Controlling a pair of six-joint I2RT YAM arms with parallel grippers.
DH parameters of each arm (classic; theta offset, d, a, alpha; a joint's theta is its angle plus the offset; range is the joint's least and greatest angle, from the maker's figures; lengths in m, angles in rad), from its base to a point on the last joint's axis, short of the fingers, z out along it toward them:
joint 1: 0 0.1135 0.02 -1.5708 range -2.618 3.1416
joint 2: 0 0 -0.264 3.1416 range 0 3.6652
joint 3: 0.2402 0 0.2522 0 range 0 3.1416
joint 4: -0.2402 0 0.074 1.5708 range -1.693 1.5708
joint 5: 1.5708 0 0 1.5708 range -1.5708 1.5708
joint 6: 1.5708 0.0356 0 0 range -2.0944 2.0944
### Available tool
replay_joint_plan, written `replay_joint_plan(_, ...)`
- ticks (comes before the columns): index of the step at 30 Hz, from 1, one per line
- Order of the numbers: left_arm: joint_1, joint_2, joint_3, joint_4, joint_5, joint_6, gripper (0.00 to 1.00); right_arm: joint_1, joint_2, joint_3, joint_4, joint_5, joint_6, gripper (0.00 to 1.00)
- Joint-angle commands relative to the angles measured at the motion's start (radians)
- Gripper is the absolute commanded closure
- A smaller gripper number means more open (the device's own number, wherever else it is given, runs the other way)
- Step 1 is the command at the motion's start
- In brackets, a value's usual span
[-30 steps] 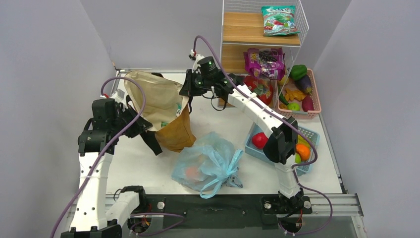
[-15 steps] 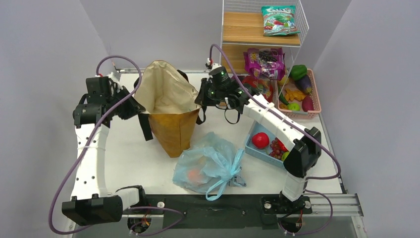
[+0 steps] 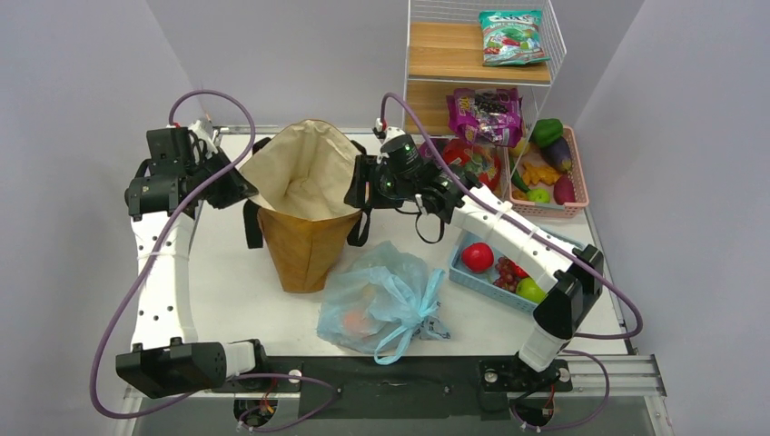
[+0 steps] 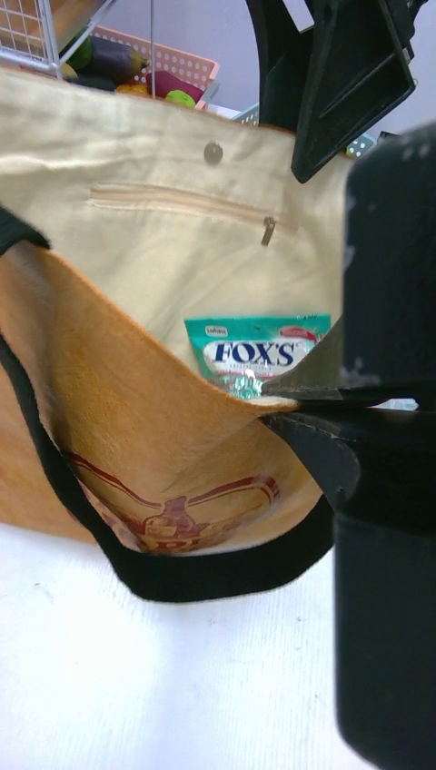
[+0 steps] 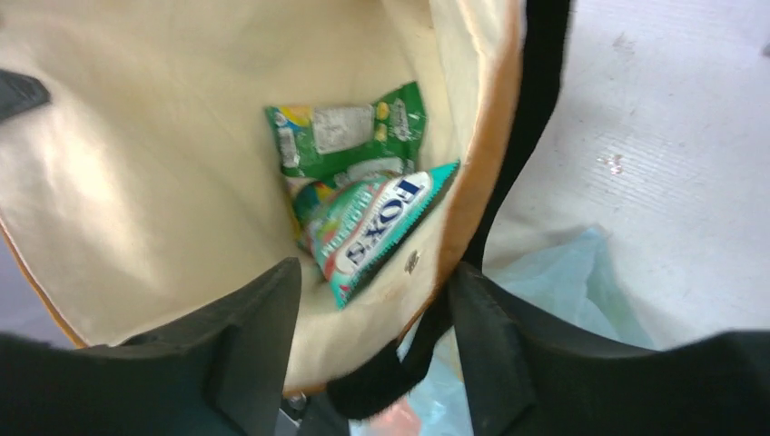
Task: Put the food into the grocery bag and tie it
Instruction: Adjust the grocery bag at the center of the board.
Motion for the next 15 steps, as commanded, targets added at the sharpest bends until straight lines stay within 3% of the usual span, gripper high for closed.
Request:
replay_joint_plan(1, 0.014, -0.006, 0.088, 0.045, 0.023, 0.043, 1.00, -0.006, -0.089, 0.071, -0.043, 0.062, -0.053, 0.35)
replay_joint_plan(7, 0.013, -0.036, 0.068, 0.045, -0.018, 0.048, 0.93, -0.014, -0.192, 0.029, -0.086, 0.086, -0.078, 0.25)
replay_joint_plan(12, 0.019, -0.034, 0.048, 0.040, -0.038, 0.048, 0.97, -0.014, -0.303, 0.026, -0.179, 0.144, -0.095, 0.19)
replay_joint_plan(15, 0.021, -0.041, 0.019, 0.059, -0.036, 0.040, 1.00, -0.015, -0.383, -0.023, -0.248, 0.261, -0.055, 0.17)
